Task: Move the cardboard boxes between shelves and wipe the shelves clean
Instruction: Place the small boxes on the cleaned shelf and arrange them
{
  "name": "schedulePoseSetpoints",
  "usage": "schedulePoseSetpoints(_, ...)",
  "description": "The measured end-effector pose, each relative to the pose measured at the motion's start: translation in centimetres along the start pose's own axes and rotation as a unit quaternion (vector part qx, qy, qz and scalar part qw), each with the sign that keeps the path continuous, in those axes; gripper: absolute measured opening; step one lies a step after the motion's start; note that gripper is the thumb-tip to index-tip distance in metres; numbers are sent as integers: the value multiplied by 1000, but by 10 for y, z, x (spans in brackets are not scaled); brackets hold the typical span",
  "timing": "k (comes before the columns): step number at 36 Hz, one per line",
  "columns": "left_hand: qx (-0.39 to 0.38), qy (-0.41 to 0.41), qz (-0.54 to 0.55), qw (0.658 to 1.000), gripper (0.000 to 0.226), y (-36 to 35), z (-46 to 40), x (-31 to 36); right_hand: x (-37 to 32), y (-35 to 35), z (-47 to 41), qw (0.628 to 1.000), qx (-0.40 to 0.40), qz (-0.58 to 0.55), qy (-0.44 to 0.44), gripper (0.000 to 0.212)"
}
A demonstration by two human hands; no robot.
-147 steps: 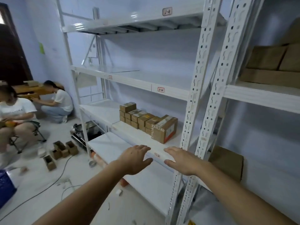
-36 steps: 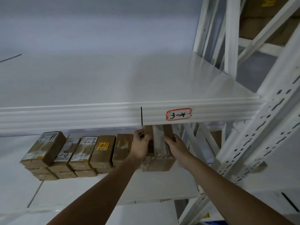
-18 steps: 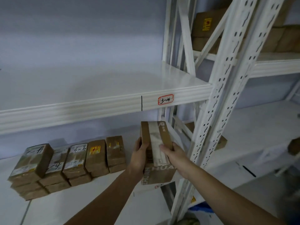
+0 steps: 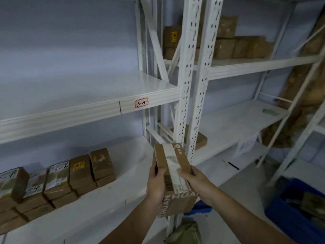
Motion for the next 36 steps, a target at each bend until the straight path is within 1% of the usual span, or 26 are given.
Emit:
schedulePoseSetpoints(5, -23, 29, -14, 999, 35, -61, 17, -40, 26, 67, 32, 998, 63, -1, -15, 48)
schedulePoseSetpoints(8, -40, 40, -25, 998, 34, -104, 29, -66, 44, 117, 50, 995, 96, 0, -12, 68)
schedulePoseSetpoints(9, -48, 43, -29, 997, 36, -120, 33, -76, 48, 132, 58, 995, 101, -2, -11, 65)
schedulePoseSetpoints(11, -64, 51, -29, 996, 37, -150, 38, -96, 56, 163, 73, 994, 112, -13, -11, 41)
schedulePoseSetpoints(12, -70, 51, -29, 996, 33, -165, 43, -104, 61, 178, 78, 993, 114, -21, -8, 33)
schedulePoseSetpoints(13, -73, 51, -26, 996, 28, -179, 47, -112, 66, 193, 83, 993, 114, -21, -6, 31)
schedulePoseSetpoints(15, -78, 44, -27, 996, 25, -203, 53, -124, 74, 219, 90, 993, 115, -26, -3, 33)
schedulePoseSetpoints(19, -94, 48, -45, 993, 38, -242, 64, -141, 89, 260, 97, 992, 125, -26, -8, 44)
schedulePoseSetpoints(22, -95, 56, -44, 993, 37, -262, 60, -152, 99, 284, 93, 991, 128, -31, -10, 49)
schedulePoseSetpoints(25, -100, 67, -39, 992, 38, -279, 50, -161, 100, 303, 81, 992, 125, -32, -3, 47)
schedulePoseSetpoints(29, -100, 56, -40, 993, 32, -297, 25, -167, 95, 322, 58, 993, 115, -37, 3, 36)
schedulePoseSetpoints(33, -95, 72, -22, 993, 38, -313, -18, -177, 86, 343, 17, 994, 108, -32, 13, 31)
schedulePoseSetpoints(36, -90, 66, -13, 994, 36, -325, -50, -176, 76, 357, -13, 994, 109, -29, 13, 32)
Point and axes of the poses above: each hand's wrist, its own z-axis away from the middle knuckle, its own y-axis out of the back of the hand, x = y × z, the point moved 5 cm from there along -z, towards the middle knuckle, and after that the axes turned 10 degrees about z, right-handed, at the moved point
